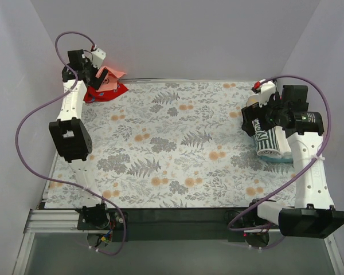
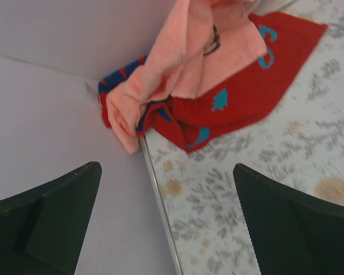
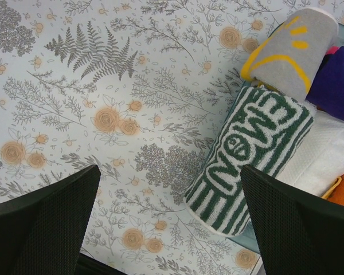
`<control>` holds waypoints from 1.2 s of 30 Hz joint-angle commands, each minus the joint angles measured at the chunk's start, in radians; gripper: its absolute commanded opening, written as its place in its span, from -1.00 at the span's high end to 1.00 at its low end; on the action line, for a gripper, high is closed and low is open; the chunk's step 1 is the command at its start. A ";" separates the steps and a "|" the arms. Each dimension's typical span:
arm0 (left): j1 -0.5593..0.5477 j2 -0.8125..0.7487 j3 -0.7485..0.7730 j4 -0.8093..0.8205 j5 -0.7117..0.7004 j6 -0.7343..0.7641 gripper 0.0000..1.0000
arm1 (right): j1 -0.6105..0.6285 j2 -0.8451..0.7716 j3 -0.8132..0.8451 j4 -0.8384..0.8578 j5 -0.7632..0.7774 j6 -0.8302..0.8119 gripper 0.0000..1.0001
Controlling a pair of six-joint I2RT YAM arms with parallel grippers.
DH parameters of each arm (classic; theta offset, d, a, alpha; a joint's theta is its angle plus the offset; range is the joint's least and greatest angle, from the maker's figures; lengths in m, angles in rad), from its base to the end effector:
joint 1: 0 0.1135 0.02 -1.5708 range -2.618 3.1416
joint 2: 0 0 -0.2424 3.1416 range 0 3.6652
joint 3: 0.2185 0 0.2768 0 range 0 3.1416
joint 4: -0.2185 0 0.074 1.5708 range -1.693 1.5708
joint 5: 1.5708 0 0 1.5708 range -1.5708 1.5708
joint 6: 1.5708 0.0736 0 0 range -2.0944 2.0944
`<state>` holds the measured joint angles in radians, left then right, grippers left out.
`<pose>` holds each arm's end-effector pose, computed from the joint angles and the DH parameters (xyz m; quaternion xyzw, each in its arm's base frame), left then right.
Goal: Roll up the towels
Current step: Grab a towel with the left arm
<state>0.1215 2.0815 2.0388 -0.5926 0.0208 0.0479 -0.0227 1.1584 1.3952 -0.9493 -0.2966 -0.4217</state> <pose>0.5261 0.0627 0.2858 -0.0281 0.8921 0.0289 0.4500 0.2811 0.0151 0.3629 -0.2385 0.8693 0.0404 0.4310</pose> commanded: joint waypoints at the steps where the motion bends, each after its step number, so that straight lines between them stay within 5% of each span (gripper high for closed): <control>1: 0.007 0.147 0.162 0.068 0.011 0.023 -0.90 | 0.003 0.040 0.067 -0.008 -0.042 0.014 -0.97; 13: 0.006 0.417 0.238 0.522 0.039 0.052 -0.93 | 0.003 0.136 0.122 -0.011 -0.088 0.031 -0.97; 19: 0.004 0.477 0.143 0.834 0.019 0.096 -0.96 | 0.003 0.161 0.107 -0.008 -0.047 0.008 -0.97; 24: 0.004 0.597 0.305 0.849 0.002 0.115 -0.91 | 0.003 0.170 0.096 -0.008 -0.030 0.000 -0.97; 26: 0.003 0.606 0.314 0.893 -0.009 0.118 -0.78 | 0.003 0.172 0.102 -0.006 -0.019 0.001 -0.97; 29: 0.003 0.598 0.296 0.932 -0.032 0.113 -0.10 | 0.003 0.172 0.100 -0.005 -0.012 0.003 -0.97; 30: 0.003 0.594 0.288 0.935 -0.032 0.116 0.42 | 0.003 0.170 0.097 -0.005 -0.012 0.004 -0.97; 33: 0.003 0.591 0.297 0.958 -0.033 0.148 0.93 | 0.003 0.165 0.103 -0.005 -0.012 0.004 -0.97; 36: 0.001 0.571 0.304 0.976 -0.044 0.155 1.00 | 0.003 0.164 0.113 -0.006 -0.012 0.006 -0.97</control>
<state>0.1249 2.7216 2.3089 0.3233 0.0025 0.1810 -0.0227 1.3331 1.4715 -0.9524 -0.3122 -0.4175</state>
